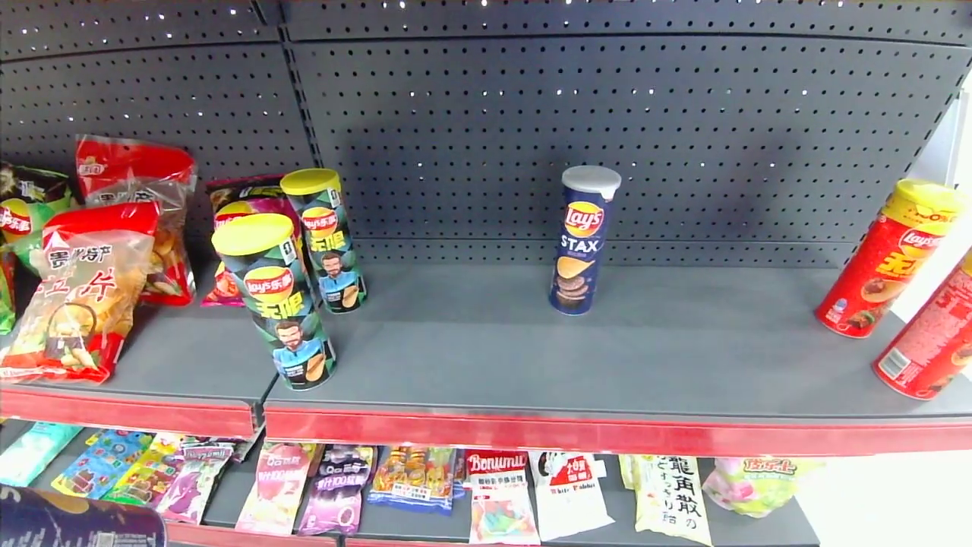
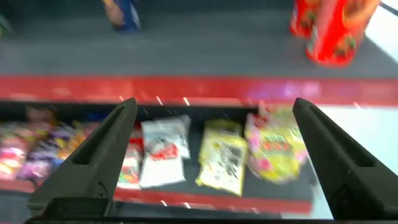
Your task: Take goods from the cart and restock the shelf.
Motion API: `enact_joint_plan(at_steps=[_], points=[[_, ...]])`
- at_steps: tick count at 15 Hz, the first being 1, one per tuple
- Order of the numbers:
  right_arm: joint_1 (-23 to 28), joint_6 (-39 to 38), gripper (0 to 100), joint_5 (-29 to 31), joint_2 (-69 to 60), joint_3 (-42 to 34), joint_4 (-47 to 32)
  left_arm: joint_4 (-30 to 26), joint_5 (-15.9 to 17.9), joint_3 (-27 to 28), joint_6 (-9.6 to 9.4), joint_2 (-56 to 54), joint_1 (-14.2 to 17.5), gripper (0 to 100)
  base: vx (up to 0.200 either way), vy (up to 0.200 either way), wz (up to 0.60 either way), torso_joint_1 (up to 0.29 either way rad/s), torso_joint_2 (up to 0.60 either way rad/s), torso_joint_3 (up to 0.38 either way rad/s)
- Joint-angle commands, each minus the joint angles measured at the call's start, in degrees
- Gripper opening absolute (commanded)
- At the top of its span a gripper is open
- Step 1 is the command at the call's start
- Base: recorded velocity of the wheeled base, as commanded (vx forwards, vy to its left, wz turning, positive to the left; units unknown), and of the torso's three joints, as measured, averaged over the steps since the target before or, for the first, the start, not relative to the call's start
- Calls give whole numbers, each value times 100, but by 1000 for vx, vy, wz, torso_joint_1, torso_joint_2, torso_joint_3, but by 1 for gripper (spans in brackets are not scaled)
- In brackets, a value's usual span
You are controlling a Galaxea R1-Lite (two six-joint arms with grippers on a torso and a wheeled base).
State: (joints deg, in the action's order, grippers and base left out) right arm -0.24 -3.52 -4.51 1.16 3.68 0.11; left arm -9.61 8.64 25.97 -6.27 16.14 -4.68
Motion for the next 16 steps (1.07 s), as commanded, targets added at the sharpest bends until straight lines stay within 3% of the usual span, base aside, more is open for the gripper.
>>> enact_joint_plan(at_steps=[1,4,6,9,12,16], points=[[-389,-456,100,-841,2310,2216,-20,-6,155,-48,90,-76,-24,0,0,0,0,0,0,0],[-907,291,100,-1307,4375,2989,165,-15,102,-74,90,-32,-24,0,0,0,0,0,0,0],[-1197,344,100,-1720,5606,3007,1263,-50,138,-74,152,-6,-33,0,0,0,0,0,0,0],[-1180,370,100,-2511,7179,3394,2283,-33,243,-57,424,30,-33,0,0,0,0,0,0,0],[-1101,1055,100,-3425,8761,4299,2828,-33,243,-65,407,-14,-33,0,0,0,0,0,0,0],[-1259,1293,100,-3680,9763,5178,2925,-15,243,-48,398,-14,-33,0,0,0,0,0,0,0]])
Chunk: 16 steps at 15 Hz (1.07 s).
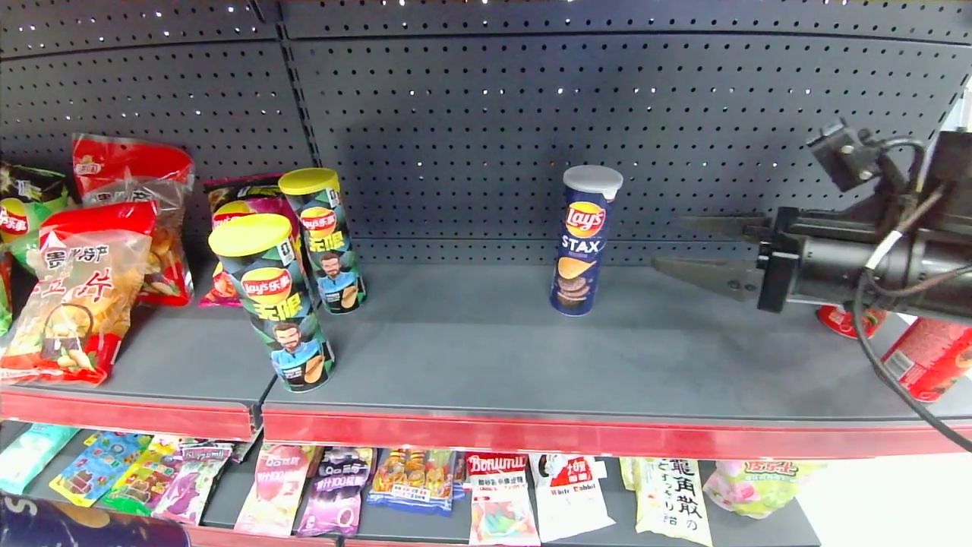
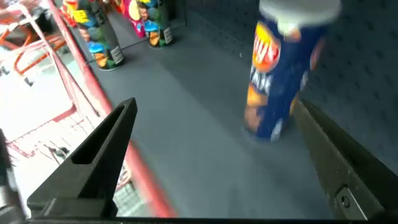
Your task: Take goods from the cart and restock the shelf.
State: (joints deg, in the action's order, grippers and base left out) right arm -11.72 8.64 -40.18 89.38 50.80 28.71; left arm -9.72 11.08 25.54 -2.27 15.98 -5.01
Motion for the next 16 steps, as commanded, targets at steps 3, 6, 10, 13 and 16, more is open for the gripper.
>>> enact_joint_plan(at_steps=[3,6,10,13,16], points=[[-129,120,100,-130,1442,862,65,-13,8,-31,-46,19,0,0,0,0,0,0,0,0],[-94,243,100,-104,1864,1134,100,-13,8,-31,-125,19,0,0,0,0,0,0,0,0],[-68,234,100,-122,2118,1521,100,-13,8,-31,-125,28,0,0,0,0,0,0,0,0],[-103,234,100,-166,2224,1697,100,-13,8,-31,-125,19,0,0,0,0,0,0,0,0],[-103,243,100,-192,2409,1934,100,-13,8,-31,-125,10,0,0,0,0,0,0,0,0]])
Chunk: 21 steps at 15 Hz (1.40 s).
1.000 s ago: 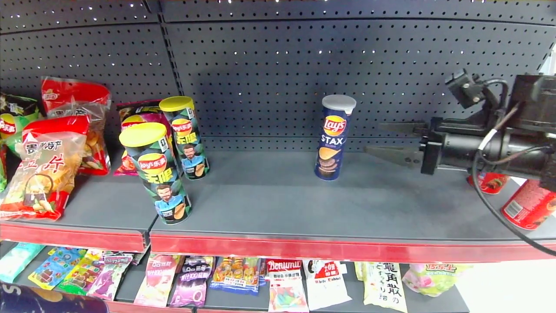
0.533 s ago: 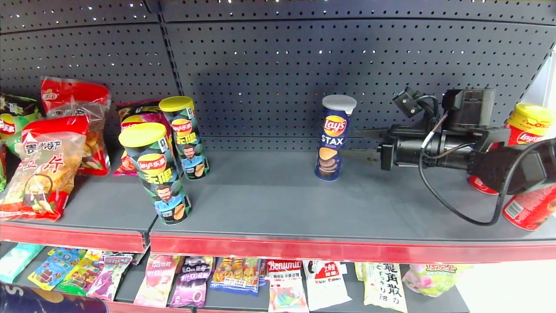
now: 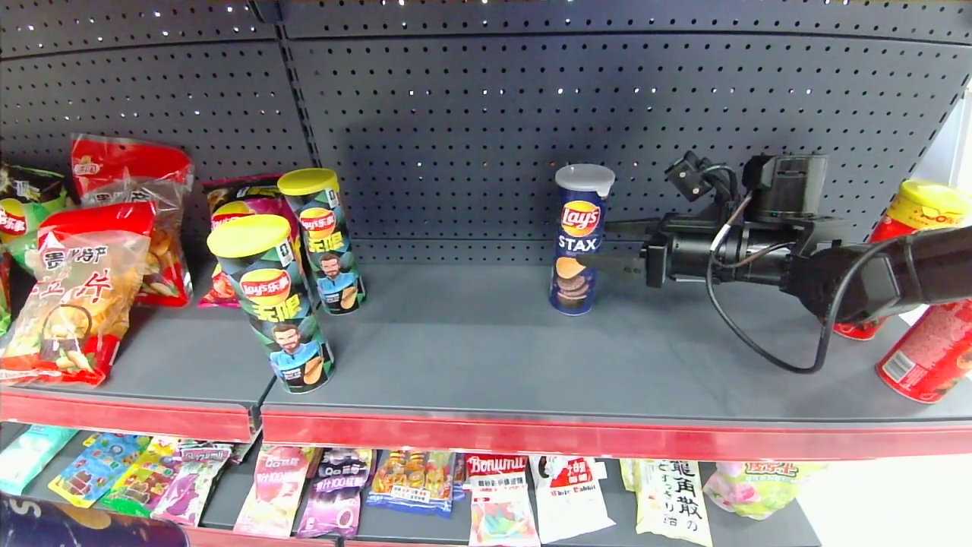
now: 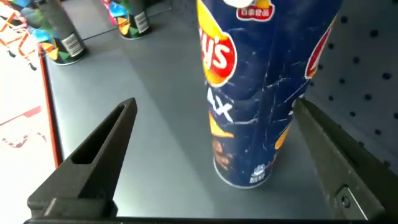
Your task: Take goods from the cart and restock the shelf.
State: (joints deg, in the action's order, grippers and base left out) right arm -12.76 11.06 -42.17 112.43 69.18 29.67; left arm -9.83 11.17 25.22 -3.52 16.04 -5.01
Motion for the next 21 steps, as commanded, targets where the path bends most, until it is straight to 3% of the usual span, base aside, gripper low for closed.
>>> enact_joint_plan(at_steps=[1,9,11,21], points=[[2,2,100,24,182,227,4,-2,0,0,1,4,0,0,0,0,0,0,0,0],[230,19,100,-20,639,746,-5,-2,0,0,1,-22,0,0,0,0,0,0,0,0],[283,19,100,-257,745,913,-5,-11,0,0,-8,-5,0,0,0,0,0,0,0,0],[2,19,100,-529,1096,1458,-14,-11,87,9,-96,-5,0,0,0,0,0,0,0,0]])
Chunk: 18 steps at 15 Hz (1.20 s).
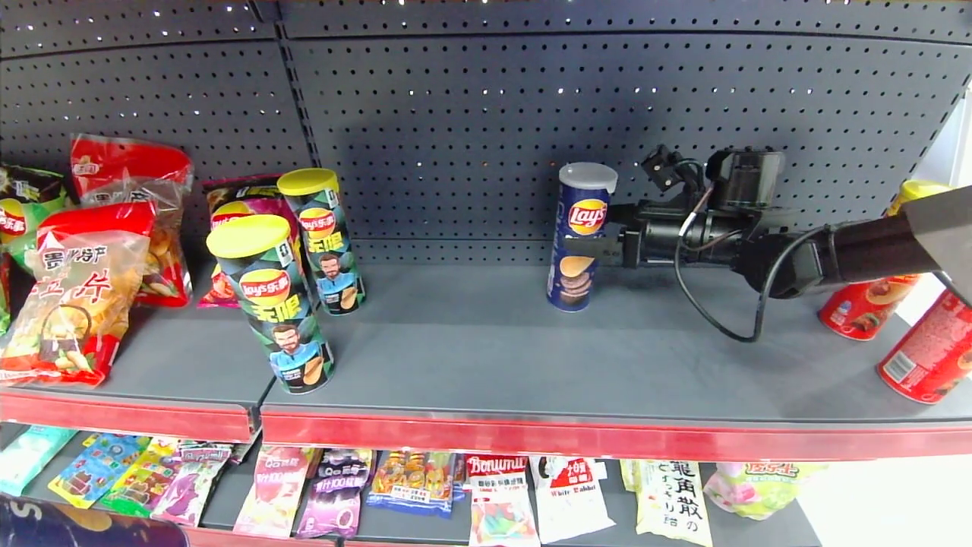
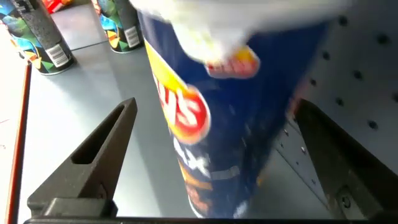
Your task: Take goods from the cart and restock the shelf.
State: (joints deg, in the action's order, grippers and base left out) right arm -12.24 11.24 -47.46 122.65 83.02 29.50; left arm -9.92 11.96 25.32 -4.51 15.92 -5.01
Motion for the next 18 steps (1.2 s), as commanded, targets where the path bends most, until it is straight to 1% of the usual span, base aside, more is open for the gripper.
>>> enact_joint_plan(at_steps=[1,3,4,8,10,11,12,13,15,18], points=[[-68,1,100,0,75,74,3,-1,8,-1,3,8,0,0,0,0,0,0,0,0],[-103,1,100,0,101,92,12,-1,8,-1,3,8,0,0,0,0,0,0,0,0],[-103,19,0,0,145,101,12,-1,8,-1,3,8,0,0,0,0,0,0,0,0],[-121,71,0,88,84,65,21,-1,8,-10,3,16,0,0,0,0,0,0,0,0],[-209,63,0,457,-277,-295,21,-1,8,-36,3,8,0,0,0,0,0,0,0,0],[-217,63,0,509,-312,-330,21,-1,8,-36,3,8,0,0,0,0,0,0,0,0],[-332,19,0,993,-786,-796,38,-1,8,-18,3,16,0,0,0,0,0,0,0,0],[-384,-87,0,1133,-1059,-1024,56,8,8,-10,3,43,0,0,0,0,0,0,0,0],[-560,-570,0,1555,-1867,-1754,56,17,8,8,3,69,0,0,0,0,0,0,0,0],[-894,-641,0,1995,-2474,-2633,372,17,-27,-1,3,34,0,0,0,0,0,0,0,0]])
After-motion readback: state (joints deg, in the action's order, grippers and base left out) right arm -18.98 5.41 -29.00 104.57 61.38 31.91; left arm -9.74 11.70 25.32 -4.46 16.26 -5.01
